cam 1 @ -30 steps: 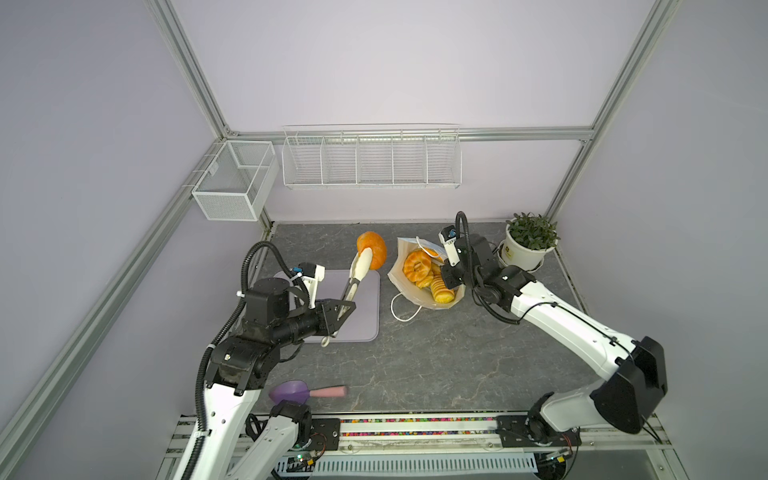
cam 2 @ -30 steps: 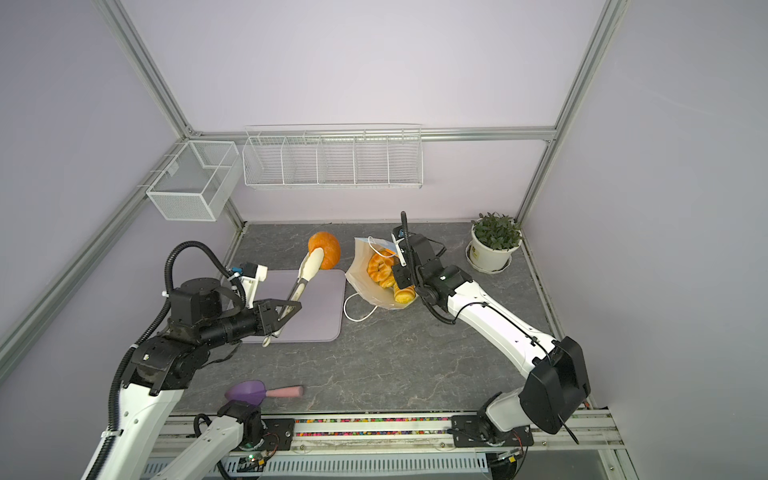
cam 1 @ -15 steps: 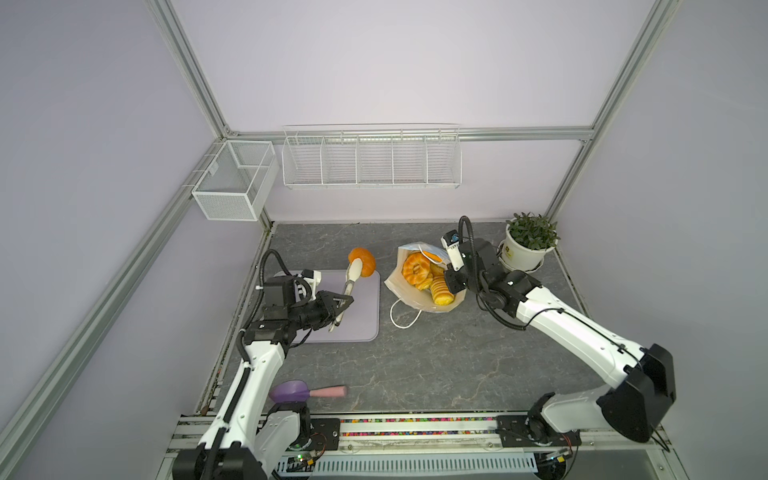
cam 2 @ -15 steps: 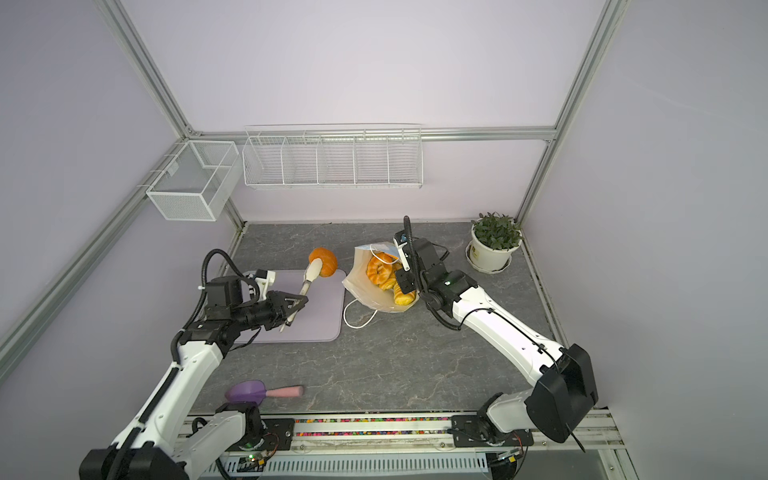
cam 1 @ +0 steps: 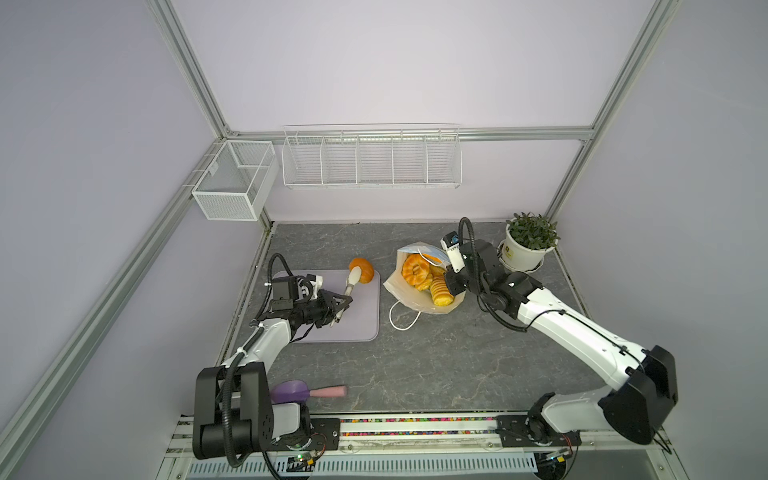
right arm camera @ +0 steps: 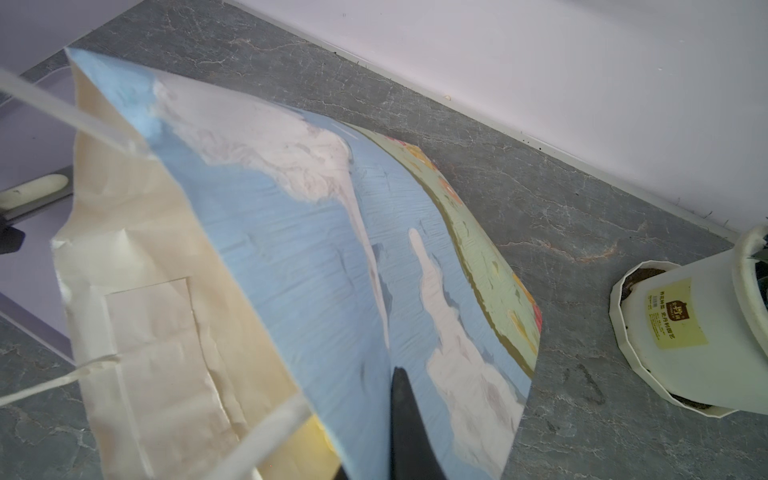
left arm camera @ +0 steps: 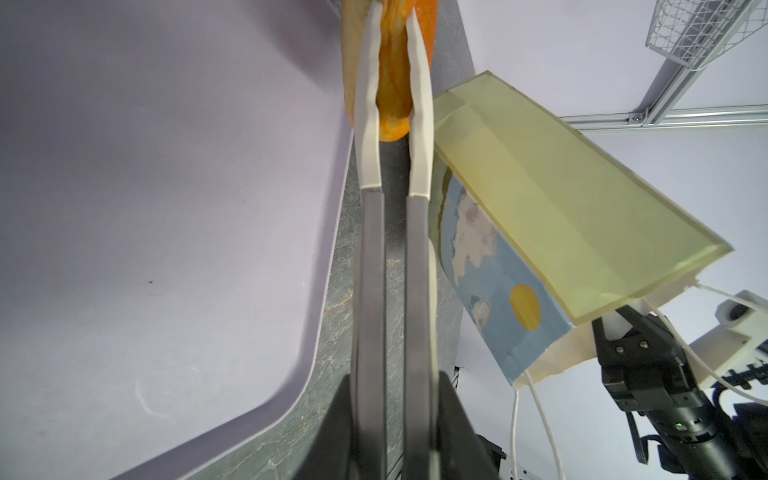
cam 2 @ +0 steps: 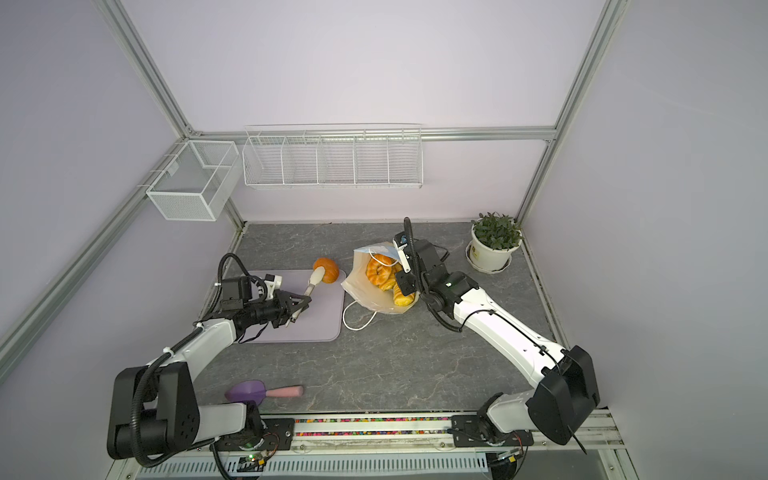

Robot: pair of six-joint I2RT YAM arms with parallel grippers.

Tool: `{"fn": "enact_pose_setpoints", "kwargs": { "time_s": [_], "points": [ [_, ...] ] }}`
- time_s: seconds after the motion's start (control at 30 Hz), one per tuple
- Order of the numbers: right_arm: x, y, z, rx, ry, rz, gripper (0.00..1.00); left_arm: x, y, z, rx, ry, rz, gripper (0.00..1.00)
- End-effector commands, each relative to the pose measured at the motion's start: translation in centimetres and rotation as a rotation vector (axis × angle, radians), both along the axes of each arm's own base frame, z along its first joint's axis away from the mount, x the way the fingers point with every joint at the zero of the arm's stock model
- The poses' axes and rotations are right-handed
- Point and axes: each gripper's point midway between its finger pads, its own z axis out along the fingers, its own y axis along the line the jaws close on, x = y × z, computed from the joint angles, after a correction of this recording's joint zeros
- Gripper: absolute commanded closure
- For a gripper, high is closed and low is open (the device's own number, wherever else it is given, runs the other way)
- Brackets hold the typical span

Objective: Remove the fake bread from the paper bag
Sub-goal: 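Lift the clamped orange bun out onto the lilac mat with the left gripper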

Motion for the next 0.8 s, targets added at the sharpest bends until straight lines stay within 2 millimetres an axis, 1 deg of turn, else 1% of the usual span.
{"fn": "enact_pose_setpoints", "kwargs": {
  "time_s": [0.0,0.17,0.23,0.27,0.33,0.4,0.5,0.67,0.77],
  "points": [
    [-0.4,-0.5,-1.5,-0.029,0.041,0.003,0.93,0.8,-0.3,0.0,-0.031,-0.042,-0.020,0.95],
    [-0.4,-0.3,-1.7,-0.028,0.047,0.007,0.93,0.3,-0.2,-2.7,-0.018,0.043,-0.020,0.92],
    [-0.3,-0.3,-1.6,-0.027,0.046,0.006,0.93,-0.1,0.1,-3.3,0.011,0.064,-0.017,0.88],
    [-0.3,-0.3,-1.6,-0.028,0.045,0.008,0.93,-0.2,0.3,-3.5,0.035,0.070,-0.016,0.85],
    [-0.3,-0.3,-1.6,-0.031,0.044,0.008,0.93,-0.8,0.9,-4.0,0.111,0.087,-0.029,0.79],
    [-0.3,-0.3,-1.5,-0.033,0.045,0.008,0.93,-1.3,1.3,-4.3,0.163,0.100,-0.046,0.74],
    [-0.2,-0.2,-1.4,-0.045,0.048,0.014,0.93,-1.5,1.4,-4.3,0.184,0.118,-0.056,0.68],
    [0.0,0.0,-1.5,-0.050,0.052,0.022,0.93,-1.8,2.3,-3.9,0.258,0.115,-0.042,0.60],
    [0.0,0.3,-1.6,-0.046,0.064,0.030,0.93,-2.0,2.6,-3.4,0.281,0.107,-0.040,0.57]
  ]
}}
